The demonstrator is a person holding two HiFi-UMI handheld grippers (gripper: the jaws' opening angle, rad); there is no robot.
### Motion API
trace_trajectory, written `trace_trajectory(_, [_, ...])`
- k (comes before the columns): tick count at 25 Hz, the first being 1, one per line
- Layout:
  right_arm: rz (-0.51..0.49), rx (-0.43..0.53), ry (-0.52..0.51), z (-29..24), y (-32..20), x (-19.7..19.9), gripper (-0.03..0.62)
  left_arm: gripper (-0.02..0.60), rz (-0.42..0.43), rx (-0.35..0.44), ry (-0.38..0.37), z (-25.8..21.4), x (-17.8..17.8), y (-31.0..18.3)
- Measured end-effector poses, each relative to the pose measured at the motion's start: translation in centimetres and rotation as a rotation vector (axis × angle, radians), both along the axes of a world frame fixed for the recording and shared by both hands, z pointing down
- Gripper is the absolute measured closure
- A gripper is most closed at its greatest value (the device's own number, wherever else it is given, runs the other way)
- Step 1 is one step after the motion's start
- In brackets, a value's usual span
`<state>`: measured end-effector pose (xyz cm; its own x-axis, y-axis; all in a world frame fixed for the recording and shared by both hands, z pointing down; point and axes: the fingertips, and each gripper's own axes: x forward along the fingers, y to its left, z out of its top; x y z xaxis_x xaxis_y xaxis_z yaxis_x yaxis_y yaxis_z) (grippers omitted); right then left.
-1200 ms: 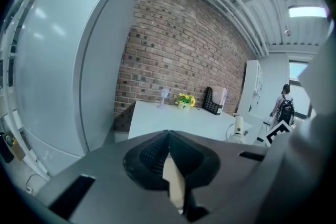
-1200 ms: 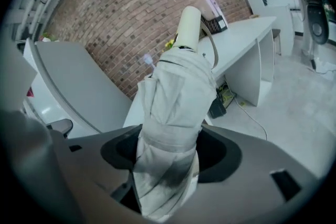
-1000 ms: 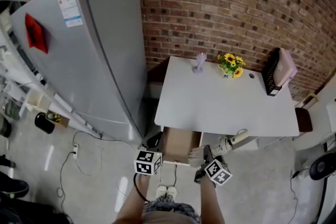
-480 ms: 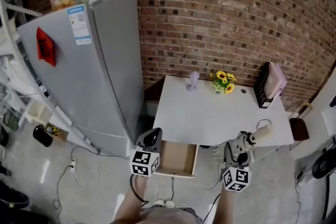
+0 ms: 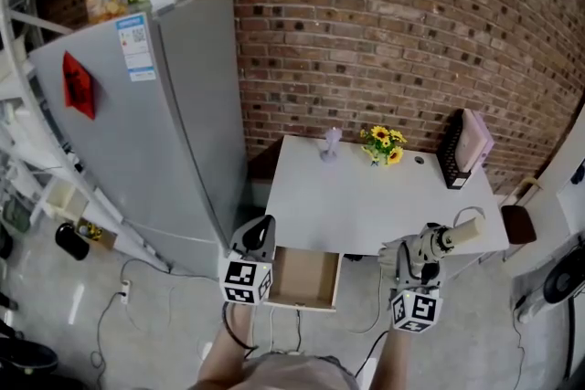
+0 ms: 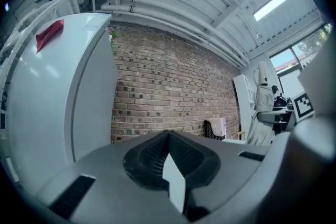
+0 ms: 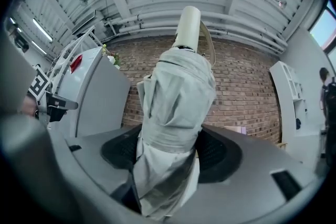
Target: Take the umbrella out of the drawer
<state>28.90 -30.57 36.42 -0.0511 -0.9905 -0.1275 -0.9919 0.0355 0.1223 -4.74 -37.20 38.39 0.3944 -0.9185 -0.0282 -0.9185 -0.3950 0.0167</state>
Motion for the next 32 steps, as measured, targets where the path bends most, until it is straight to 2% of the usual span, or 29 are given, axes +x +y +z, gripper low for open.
trace_trajectory(7, [0.05,0.003,-0.049,0.0,0.4,1.6,0.283,0.557,0.002,0.009,0.003,0.0,-0.1,0.2])
trace_trajectory(12, [0.099,-0.018,-0.039,0.2,1.2,2.7,0.289,0.557,-0.006,0.018,-0.001,-0.1,-0.1,0.9])
trace_trajectory(32, [0.061,-0.02,-0.028,-0.1,2.6,1.9,0.287,0.557,-0.006,0.006,0.009,0.1,-0.4,2.9])
